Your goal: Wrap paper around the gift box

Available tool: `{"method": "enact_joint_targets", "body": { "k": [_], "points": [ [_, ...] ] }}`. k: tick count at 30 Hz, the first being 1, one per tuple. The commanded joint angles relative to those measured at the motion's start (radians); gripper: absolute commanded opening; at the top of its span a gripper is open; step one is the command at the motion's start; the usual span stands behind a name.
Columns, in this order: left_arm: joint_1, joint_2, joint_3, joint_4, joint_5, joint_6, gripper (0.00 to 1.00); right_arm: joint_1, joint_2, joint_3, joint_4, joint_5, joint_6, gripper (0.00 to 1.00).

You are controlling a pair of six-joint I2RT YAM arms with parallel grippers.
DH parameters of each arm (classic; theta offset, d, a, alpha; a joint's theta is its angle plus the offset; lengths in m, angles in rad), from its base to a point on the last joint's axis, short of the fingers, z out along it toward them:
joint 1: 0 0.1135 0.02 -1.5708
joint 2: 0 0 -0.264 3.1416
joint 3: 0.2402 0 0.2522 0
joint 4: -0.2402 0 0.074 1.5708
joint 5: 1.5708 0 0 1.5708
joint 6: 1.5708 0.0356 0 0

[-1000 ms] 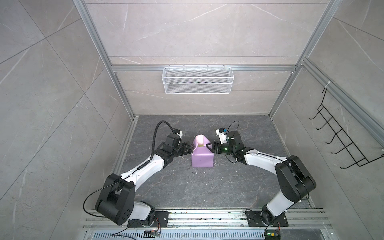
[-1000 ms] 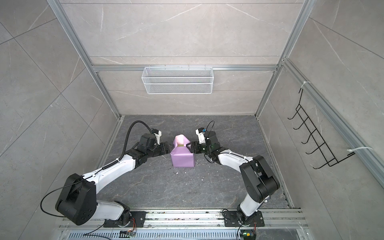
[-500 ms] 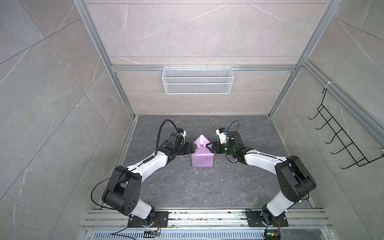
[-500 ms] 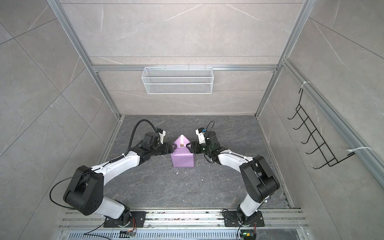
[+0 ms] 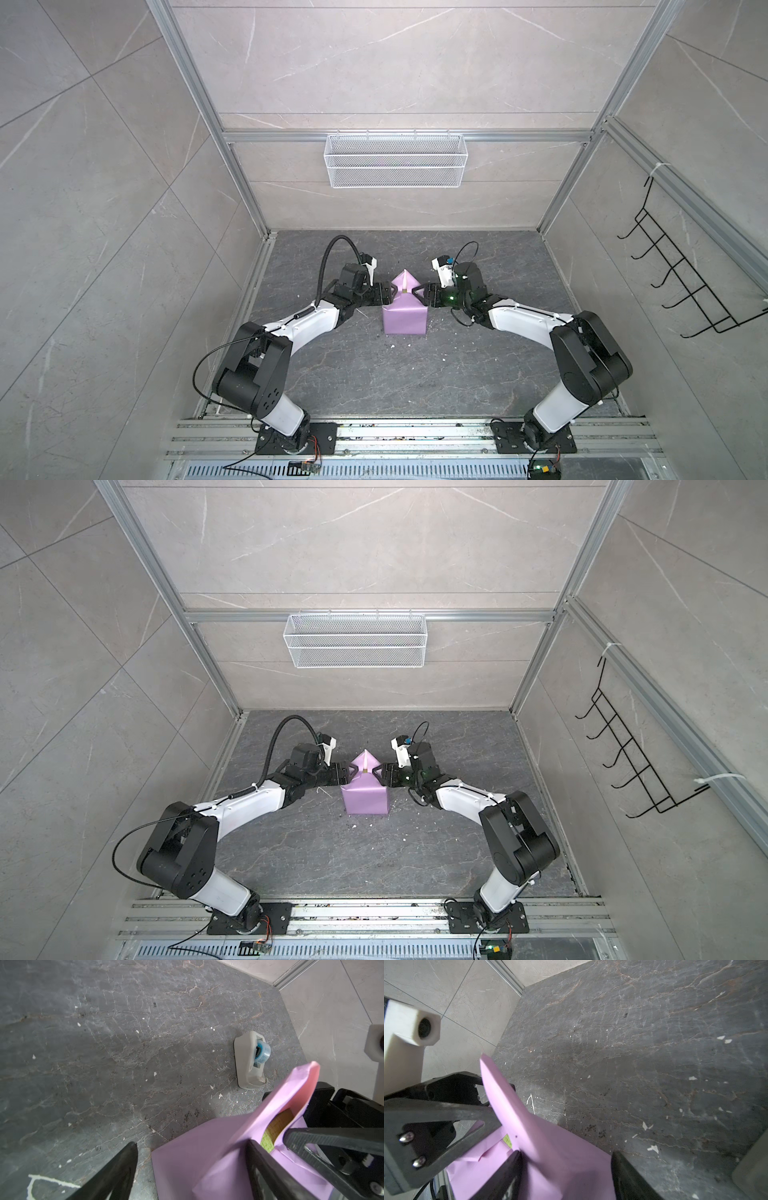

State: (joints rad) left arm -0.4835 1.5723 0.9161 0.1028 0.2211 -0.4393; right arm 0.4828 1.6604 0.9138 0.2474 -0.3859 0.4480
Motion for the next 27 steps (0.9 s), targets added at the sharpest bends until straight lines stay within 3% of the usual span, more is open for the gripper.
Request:
{"method": "enact_joint_targets", "body": {
  "k": [1, 9, 19, 27],
  "points": [
    [0.01, 0.002, -0.006, 0.009, 0.023, 0.072, 0.83, 0.01, -0.005, -0.034, -0.111, 0.027, -0.047, 0.68],
    [0.047, -0.041, -0.02, -0.003, 0.099, 0.153, 0.84, 0.009, 0.004, -0.001, -0.131, 0.012, -0.087, 0.69],
    [0.063, -0.054, -0.02, -0.008, 0.131, 0.184, 0.84, -0.009, 0.049, 0.097, -0.182, -0.087, -0.211, 0.68],
    [0.086, -0.046, -0.02, -0.005, 0.161, 0.225, 0.84, -0.012, 0.102, 0.169, -0.209, -0.163, -0.302, 0.53]
  ]
}}
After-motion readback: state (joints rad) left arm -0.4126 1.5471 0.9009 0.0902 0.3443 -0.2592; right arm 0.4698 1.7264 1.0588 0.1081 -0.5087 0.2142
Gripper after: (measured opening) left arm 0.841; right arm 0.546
